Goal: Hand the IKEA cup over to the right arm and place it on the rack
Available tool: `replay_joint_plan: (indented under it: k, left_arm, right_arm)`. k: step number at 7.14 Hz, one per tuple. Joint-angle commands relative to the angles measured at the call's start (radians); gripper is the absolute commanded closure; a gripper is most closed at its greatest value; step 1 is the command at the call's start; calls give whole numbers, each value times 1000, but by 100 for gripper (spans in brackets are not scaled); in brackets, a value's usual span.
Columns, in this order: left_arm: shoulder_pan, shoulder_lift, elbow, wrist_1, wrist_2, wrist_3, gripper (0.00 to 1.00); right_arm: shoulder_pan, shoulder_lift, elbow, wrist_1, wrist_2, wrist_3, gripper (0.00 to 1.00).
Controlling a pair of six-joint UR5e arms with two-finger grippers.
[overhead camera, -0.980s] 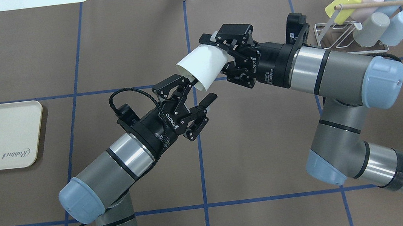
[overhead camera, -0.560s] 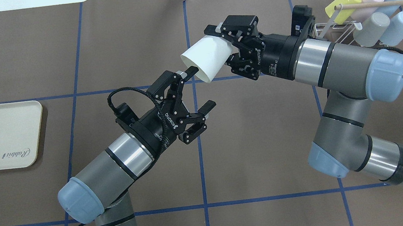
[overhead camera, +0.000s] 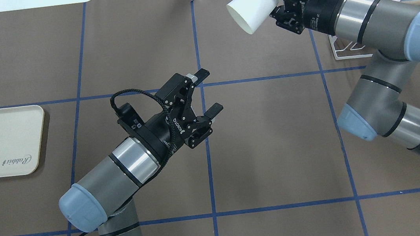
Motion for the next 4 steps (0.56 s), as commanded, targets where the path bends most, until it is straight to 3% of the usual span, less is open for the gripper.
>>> replay_joint_plan:
  k: [1,3,4]
  left_arm:
    - [-23,1,-3,44,-4,135,0]
    - [-89,-1,-8,230,-129,142,0]
    - [-107,0,-8,304,-142,146,0]
  right_arm:
    - [100,-26,-25,-52,5,-147,100]
    - [157,-27,-17,-196,-4,-324,100]
    - [181,-44,-22,-227,-18,-413,100]
